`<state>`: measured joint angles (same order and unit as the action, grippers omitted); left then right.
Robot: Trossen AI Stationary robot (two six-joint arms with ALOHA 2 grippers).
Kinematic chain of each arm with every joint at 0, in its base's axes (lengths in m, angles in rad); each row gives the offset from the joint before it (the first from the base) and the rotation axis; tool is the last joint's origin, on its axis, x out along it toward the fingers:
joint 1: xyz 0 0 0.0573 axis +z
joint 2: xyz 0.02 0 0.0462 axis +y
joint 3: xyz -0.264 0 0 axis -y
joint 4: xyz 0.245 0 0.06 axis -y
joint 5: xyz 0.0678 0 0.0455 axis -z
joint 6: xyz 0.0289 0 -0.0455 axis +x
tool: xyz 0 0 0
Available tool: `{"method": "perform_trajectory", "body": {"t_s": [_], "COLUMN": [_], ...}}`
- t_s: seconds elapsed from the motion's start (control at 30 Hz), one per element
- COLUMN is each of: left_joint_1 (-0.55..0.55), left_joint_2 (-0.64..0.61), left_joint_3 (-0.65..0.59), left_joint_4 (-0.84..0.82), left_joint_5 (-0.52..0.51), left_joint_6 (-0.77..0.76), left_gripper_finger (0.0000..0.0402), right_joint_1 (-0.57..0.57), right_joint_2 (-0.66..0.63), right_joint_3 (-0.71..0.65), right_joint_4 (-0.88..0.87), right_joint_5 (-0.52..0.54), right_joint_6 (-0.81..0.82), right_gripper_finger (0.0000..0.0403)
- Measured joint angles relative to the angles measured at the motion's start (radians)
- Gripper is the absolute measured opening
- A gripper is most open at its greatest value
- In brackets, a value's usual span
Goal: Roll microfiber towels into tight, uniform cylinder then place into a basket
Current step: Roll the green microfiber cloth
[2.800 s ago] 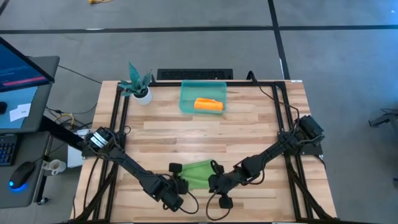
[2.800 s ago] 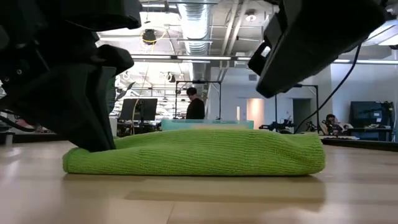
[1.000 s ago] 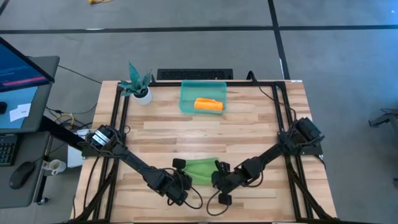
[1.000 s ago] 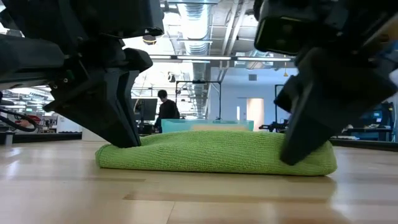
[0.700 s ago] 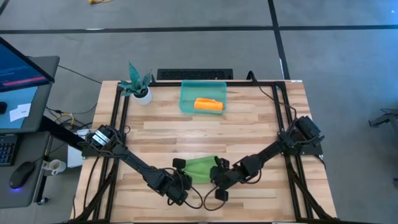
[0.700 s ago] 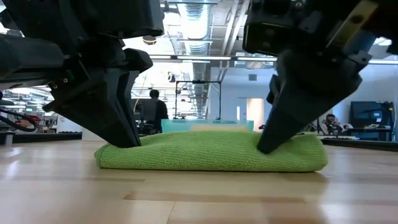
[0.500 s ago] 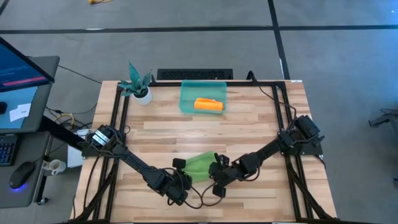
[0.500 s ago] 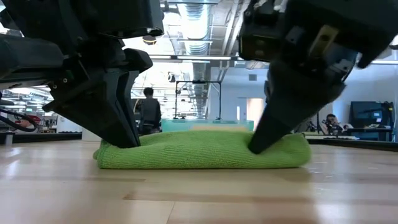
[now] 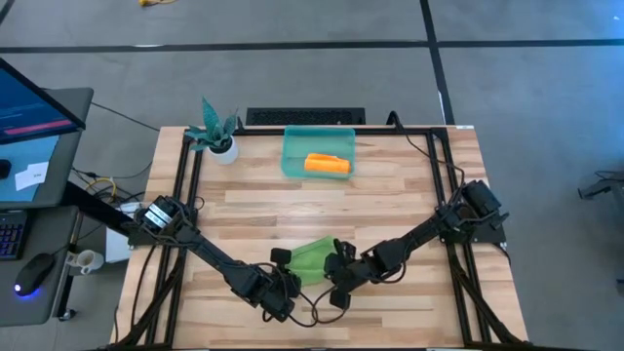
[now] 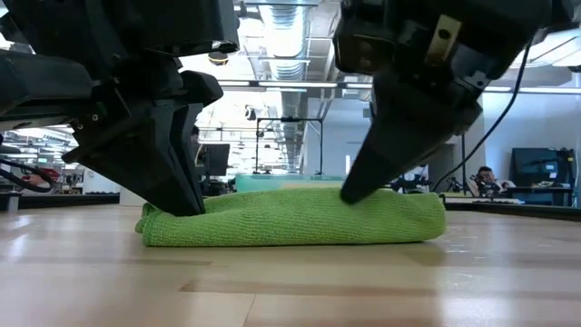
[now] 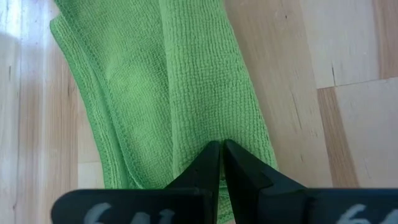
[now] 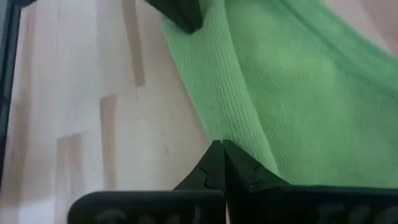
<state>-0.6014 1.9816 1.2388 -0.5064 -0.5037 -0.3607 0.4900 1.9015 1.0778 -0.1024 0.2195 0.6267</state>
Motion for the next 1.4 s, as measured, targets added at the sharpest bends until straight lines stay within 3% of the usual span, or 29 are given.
{"method": "perform_trajectory", "body": {"t_s": [0.13,0.6,0.87,1.03,1.27,1.4], "left_joint_1": [0.000,0.000,-0.010,-0.070,-0.148,-0.140], "left_joint_2": [0.000,0.000,0.000,0.000,-0.002,-0.004], "left_joint_3": [0.000,0.000,0.000,0.045,0.080,0.016], "left_joint_4": [0.000,0.000,0.000,-0.060,-0.021,0.107], "left_joint_5": [0.000,0.000,-0.017,-0.163,-0.493,-0.511], "left_joint_6": [0.000,0.000,0.013,0.017,-0.029,-0.064], "left_gripper_finger": [0.0015,0.0015,0.0015,0.0015,0.0015,0.0015], "right_joint_1": [-0.006,-0.049,-0.067,-0.067,-0.065,-0.064], "right_joint_2": [0.001,0.060,0.055,0.054,0.054,0.055], "right_joint_3": [0.008,0.009,0.009,0.010,0.009,0.008], "right_joint_4": [-0.001,0.001,-0.041,-0.058,-0.050,-0.041], "right_joint_5": [0.058,0.049,0.047,0.049,0.059,0.059], "right_joint_6": [-0.006,0.008,0.150,0.206,0.265,0.263], "right_gripper_finger": [0.0011,0.0011,0.0011,0.0011,0.0011,0.0011]}}
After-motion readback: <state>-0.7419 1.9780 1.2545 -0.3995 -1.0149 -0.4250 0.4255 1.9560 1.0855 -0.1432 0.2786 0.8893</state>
